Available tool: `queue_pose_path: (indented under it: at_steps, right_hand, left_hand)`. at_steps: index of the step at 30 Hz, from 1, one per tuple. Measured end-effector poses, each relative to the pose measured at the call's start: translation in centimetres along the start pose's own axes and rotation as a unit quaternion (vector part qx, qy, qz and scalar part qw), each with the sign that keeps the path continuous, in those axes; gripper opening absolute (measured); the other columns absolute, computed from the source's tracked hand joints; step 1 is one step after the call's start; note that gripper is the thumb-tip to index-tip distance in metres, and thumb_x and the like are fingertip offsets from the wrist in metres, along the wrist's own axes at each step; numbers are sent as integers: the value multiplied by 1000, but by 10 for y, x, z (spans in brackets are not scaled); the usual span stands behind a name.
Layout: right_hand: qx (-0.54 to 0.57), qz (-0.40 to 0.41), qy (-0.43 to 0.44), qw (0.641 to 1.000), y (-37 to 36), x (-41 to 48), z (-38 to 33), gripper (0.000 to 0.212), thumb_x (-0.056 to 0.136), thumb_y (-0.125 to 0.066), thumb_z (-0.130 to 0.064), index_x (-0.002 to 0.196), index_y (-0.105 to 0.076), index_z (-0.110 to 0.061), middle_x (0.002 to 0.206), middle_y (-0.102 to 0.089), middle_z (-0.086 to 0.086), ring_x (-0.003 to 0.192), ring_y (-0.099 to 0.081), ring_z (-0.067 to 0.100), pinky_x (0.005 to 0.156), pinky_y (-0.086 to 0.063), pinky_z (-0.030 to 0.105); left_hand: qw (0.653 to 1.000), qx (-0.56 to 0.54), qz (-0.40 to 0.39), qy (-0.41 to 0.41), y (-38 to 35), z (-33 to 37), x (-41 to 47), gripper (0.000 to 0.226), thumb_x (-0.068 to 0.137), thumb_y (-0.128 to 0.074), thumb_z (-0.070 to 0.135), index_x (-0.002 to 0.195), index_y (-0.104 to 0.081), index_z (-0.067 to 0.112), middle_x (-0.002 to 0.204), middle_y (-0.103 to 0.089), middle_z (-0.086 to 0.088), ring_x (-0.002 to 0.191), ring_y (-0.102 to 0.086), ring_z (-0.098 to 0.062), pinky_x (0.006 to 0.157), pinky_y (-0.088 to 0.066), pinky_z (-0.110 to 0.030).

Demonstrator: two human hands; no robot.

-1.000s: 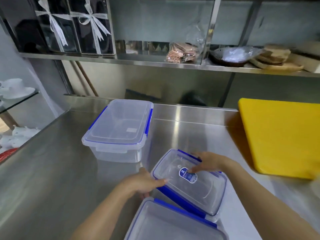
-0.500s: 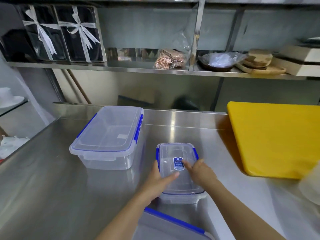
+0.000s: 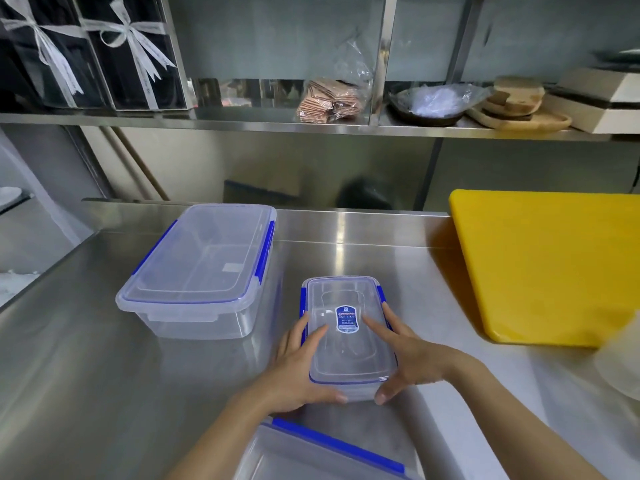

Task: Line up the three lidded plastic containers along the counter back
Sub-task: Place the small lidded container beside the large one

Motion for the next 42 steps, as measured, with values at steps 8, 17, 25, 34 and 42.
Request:
queue_pose_path:
  at_steps: [8, 17, 25, 34, 42]
  right_hand:
    - [32, 104, -34, 994, 38, 47, 13, 107, 64, -76, -52, 145, -8, -38, 156, 11, -9, 144, -5, 22, 116, -21, 40]
    - [-74, 273, -37, 959, 80, 93, 14, 65, 87, -53, -47, 143, -28, -26, 157, -18, -1, 138, -28, 22, 105, -31, 34]
    - [-168, 262, -85, 947, 73, 120, 21, 69, 90, -24, -59, 147, -4, -25, 159, -7, 5, 142, -20, 24, 111, -23, 38]
    - [-140, 289, -87, 943, 74, 95, 3, 73, 90, -32, -58, 147, -6, -20, 158, -10, 9, 144, -12, 25, 114, -16, 40]
    - [55, 138, 5, 989, 25, 47, -41, 70, 83, -54, -53, 142, -28, -26, 150, -34, 5, 128, -42, 25, 100, -31, 31]
  left_hand:
    - [958, 131, 248, -52, 53, 8, 10, 40, 82, -65, 34, 118, -56, 18, 118, -52, 0, 109, -49, -18, 94, -39, -27]
    - [955, 210, 209, -26, 55, -14, 64, 72, 91, -43, 46, 146, -4, 24, 152, 1, 12, 141, -2, -4, 111, 2, -23]
    - [954, 268, 128, 49, 47, -37, 93, 105, 83, -48, 57, 124, 42, 23, 140, 40, 5, 133, 31, -15, 109, 17, -32]
    - [965, 246, 69, 55, 57, -33, 84, 87, 88, -47, 50, 144, 14, 23, 157, 14, 0, 144, 14, -21, 116, 6, -38]
    - [993, 3, 37, 108, 53, -38, 6, 76, 78, -57, 58, 141, -29, 27, 149, -37, 1, 132, -39, -15, 105, -32, -31]
Point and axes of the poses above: each hand's wrist, its own x-axis towards the middle knuckle, its own y-axis out of the back of the hand, z = x × y, the point moved 10 cm from there along x, towards the middle knuckle
